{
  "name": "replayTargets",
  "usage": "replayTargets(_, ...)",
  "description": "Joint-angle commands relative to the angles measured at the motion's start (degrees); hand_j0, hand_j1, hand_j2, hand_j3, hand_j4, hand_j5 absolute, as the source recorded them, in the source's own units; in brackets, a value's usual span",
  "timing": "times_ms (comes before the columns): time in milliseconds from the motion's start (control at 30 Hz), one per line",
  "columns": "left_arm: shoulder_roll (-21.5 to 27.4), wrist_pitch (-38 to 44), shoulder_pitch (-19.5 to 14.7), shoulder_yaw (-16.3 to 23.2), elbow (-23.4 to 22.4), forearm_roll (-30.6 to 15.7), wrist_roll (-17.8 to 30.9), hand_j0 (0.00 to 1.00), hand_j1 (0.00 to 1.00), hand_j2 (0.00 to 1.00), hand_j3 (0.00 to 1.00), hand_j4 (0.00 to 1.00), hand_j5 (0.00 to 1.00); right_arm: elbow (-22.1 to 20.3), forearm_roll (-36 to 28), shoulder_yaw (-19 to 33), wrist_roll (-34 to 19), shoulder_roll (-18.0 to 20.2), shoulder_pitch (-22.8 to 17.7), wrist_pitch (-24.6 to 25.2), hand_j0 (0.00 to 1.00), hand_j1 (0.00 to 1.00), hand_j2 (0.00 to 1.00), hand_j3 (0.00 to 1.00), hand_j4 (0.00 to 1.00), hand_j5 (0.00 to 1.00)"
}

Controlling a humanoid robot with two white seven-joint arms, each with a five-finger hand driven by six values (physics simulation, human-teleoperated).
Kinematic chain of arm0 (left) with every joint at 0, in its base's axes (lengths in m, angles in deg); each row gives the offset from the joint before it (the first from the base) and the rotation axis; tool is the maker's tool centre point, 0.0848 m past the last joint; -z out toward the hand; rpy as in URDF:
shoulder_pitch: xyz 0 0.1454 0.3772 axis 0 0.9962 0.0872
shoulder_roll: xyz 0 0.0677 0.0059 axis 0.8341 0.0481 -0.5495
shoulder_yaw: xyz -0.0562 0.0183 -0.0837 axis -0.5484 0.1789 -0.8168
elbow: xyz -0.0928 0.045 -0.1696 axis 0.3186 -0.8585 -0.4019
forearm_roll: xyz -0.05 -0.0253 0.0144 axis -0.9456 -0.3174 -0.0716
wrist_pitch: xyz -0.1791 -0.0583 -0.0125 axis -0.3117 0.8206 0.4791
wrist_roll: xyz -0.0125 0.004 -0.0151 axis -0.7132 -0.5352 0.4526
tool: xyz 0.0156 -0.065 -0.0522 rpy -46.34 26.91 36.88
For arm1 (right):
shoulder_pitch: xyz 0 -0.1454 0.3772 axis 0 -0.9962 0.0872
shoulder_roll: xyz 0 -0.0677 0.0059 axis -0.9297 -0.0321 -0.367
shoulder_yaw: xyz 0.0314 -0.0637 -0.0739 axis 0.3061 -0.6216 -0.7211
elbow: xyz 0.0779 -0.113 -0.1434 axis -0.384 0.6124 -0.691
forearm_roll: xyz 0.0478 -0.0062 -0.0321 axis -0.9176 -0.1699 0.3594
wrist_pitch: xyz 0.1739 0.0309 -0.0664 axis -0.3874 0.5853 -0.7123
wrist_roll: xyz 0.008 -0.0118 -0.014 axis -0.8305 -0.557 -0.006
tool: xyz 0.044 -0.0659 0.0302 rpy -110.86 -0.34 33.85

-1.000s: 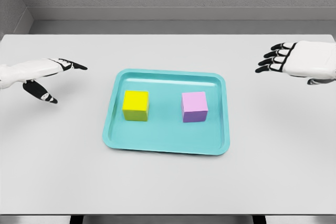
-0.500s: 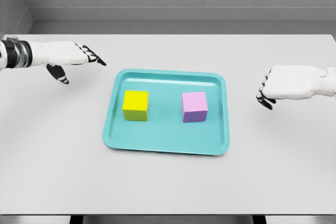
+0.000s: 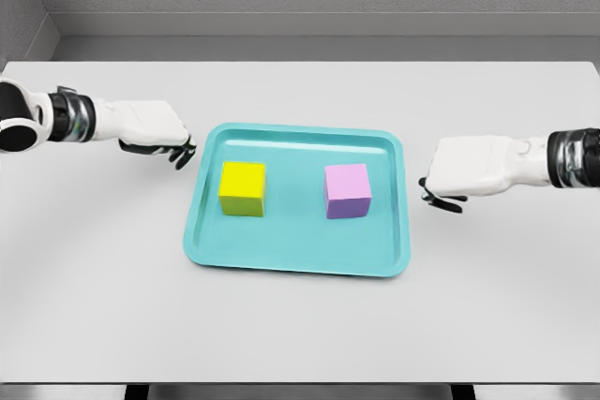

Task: Push two cubes

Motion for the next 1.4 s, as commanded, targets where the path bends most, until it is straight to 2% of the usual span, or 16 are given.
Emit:
replayTargets(0,0.01,0.12,0.0,1.13,0.13,-0.21,-0.01,0.11,0.11,0.11,0.11,0.11,0.11,0.3,1.17,-0.18,0.01,-1.79,0.0,0.13,0.0,0.0,0.0,0.0,0.0,0.0)
replayTargets(33,-0.17,0.12,-0.09,2.71,0.22,0.05,-0.01,0.11,0.11,0.11,0.11,0.11,0.11,0.3,2.23,-0.1,0.01,-2.41,0.0,0.13,0.01,0.01,0.01,0.01,0.01,0.01)
replayTargets(200,0.1,0.12,0.0,4.12,2.85,0.05,-0.01,0.11,0.11,0.11,0.11,0.11,0.11,0.57,2.4,-0.1,0.01,-2.32,0.0,0.13,0.02,0.02,0.02,0.02,0.02,0.02)
replayTargets(367,0.62,0.12,-0.18,4.12,4.09,0.23,-0.01,0.11,0.11,0.11,0.11,0.11,0.11,1.53,2.84,-0.18,0.01,-3.64,0.0,0.13,0.03,0.03,0.03,0.03,0.03,0.03)
replayTargets(567,-0.17,0.12,0.09,4.21,3.82,0.4,-0.01,0.12,0.12,0.12,0.12,0.12,0.12,2.76,4.34,-0.8,0.01,-5.75,0.0,0.13,0.03,0.03,0.03,0.03,0.03,0.03)
replayTargets(633,-0.52,0.12,0.0,5.53,3.82,0.4,-0.01,0.12,0.12,0.12,0.12,0.12,0.12,2.76,4.42,-1.15,0.01,-6.01,0.0,0.13,0.03,0.03,0.03,0.03,0.03,0.03)
replayTargets(767,-1.84,0.12,0.0,5.53,3.82,2.34,-0.01,0.12,0.12,0.12,0.12,0.12,0.12,2.94,4.51,-1.68,0.01,-6.8,0.09,0.13,0.03,0.03,0.03,0.03,0.03,0.03)
replayTargets(1367,-3.68,0.12,-0.44,5.62,4.0,2.34,-0.01,0.12,0.12,0.12,0.12,0.12,0.12,11.55,5.39,-2.47,0.01,-11.2,1.41,0.13,0.04,0.04,0.04,0.04,0.04,0.04)
